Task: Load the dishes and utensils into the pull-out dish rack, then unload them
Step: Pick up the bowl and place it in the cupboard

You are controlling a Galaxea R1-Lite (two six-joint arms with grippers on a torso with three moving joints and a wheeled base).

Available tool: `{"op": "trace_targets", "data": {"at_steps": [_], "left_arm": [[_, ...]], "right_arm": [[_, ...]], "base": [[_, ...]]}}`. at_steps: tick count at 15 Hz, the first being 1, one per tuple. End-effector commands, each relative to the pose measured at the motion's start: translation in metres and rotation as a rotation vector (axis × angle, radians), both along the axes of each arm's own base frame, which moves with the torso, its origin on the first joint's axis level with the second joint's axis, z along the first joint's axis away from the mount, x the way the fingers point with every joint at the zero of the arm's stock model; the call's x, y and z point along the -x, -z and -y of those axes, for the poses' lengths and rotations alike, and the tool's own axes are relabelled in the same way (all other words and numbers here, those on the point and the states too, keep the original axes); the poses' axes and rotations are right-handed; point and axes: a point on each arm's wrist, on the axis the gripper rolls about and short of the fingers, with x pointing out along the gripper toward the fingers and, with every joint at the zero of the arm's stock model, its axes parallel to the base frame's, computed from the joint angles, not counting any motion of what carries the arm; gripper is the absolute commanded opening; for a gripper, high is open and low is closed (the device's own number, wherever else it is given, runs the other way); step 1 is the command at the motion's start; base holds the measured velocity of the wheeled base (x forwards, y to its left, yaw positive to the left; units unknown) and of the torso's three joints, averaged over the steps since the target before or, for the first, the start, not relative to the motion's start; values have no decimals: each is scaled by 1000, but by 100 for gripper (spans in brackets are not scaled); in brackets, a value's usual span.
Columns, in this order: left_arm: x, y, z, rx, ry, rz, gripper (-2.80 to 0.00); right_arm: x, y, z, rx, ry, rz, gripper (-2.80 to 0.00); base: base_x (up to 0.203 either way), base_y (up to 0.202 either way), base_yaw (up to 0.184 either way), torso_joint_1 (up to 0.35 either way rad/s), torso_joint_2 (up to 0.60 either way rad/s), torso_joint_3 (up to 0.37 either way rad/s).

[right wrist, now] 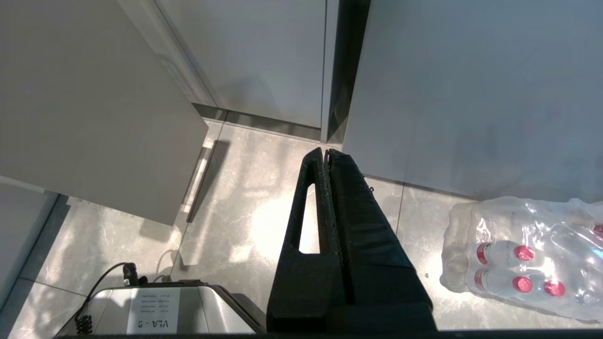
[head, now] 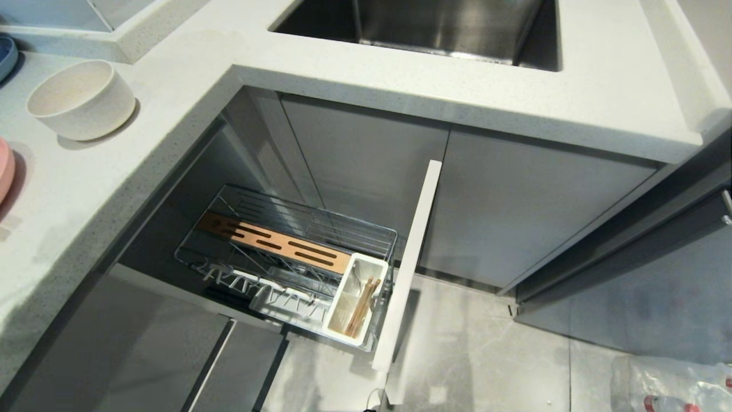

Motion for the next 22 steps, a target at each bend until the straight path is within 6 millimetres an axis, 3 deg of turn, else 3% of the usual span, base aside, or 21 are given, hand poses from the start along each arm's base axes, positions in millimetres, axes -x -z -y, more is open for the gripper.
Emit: {"op": "trace_targets", "data": {"at_steps": [1,3,5,8,12,20,21,22], "left_arm": [[-81,-30,-9,19,-47,-124,-280],[-146,-50,-17,69,-110,-181,-280],[-198,-70,-20,155,-156,-190,-280],[-265,-60,-16,433,-143,-255,-280],[-295,-38,-12,734,-111,-335,-280],[-293,-30,-8,745,-151,-394,-280],[-292,-31,-7,741,-157,-393,-231],[-292,-31,-6,741,-159,-388,0]], "right_arm": [[0,0,0,0,0,-2,-280],[0,0,0,0,0,-2,-280],[0,0,0,0,-1,-2,-280],[0,0,0,0,0,-2,-280],[0,0,0,0,0,-2,-280],[0,0,0,0,0,-2,-280],[0,0,0,0,0,-2,-280],[0,0,0,0,0,-2,-280]], "base": [[0,0,0,0,0,0],[0,0,0,0,0,0],[0,0,0,0,0,0],[0,0,0,0,0,0],[0,0,0,0,0,0],[0,0,0,0,0,0],[0,0,0,0,0,0],[0,0,0,0,0,0]]}}
